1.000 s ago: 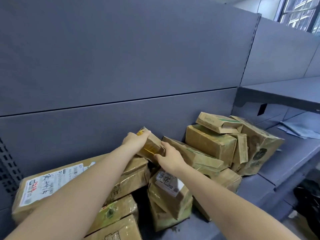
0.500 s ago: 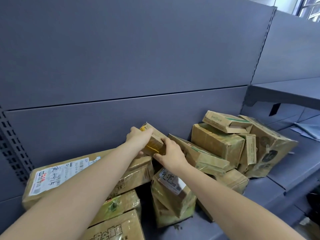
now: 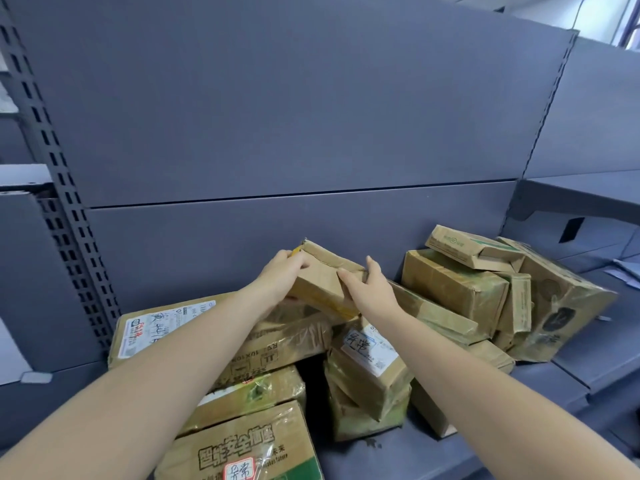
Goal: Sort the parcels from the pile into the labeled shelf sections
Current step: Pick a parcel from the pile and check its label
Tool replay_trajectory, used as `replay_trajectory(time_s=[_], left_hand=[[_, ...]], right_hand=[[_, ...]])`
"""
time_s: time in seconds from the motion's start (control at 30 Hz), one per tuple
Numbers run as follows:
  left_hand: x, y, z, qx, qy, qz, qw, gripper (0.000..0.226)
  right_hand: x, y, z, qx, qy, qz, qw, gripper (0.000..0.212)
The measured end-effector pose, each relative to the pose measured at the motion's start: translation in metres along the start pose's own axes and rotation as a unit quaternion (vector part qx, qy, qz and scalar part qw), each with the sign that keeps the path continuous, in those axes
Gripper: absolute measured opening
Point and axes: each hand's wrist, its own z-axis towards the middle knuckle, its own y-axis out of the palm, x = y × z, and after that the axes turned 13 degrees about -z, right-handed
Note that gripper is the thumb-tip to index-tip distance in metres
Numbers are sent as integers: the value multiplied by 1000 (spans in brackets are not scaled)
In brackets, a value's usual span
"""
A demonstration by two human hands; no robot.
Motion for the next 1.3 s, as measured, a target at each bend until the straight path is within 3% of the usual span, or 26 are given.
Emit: replay_trajectory(time_s=[0.07, 0.2, 0.37, 0.5, 0.73, 0.83, 1.0, 1.17, 1.3], left_hand=[[-2, -3, -4, -13, -4, -13, 1000, 38], [-4, -6, -8, -20, -7, -12, 1000, 38], [-3, -6, -8, -10, 15, 50, 999, 43], [-4, -8, -3, 24, 41, 91, 995, 46], [4, -3, 1, 82, 75, 121, 986, 41], [5, 5, -1, 88, 80, 114, 986, 40], [2, 19, -7, 95, 72, 120, 986, 68], [-7, 29, -5, 35, -33, 163, 985, 108], [-13, 32, 0, 24, -32, 128, 991, 124]], right_hand=[[-2, 1, 0, -35, 52, 32, 998, 75], [3, 4, -3, -36, 42, 47, 997, 45], [3, 5, -9, -36, 72, 99, 992, 92], [6, -2, -17, -58, 69, 145, 985, 38], [7, -6, -30, -153, 20, 111, 982, 41], [9, -1, -29, -119, 6, 101, 988, 55], [4, 5, -30, 19, -22, -27, 999, 82], [-2, 19, -39, 52, -26, -68, 996, 89], [-3, 29, -46, 68, -77, -108, 989, 92]])
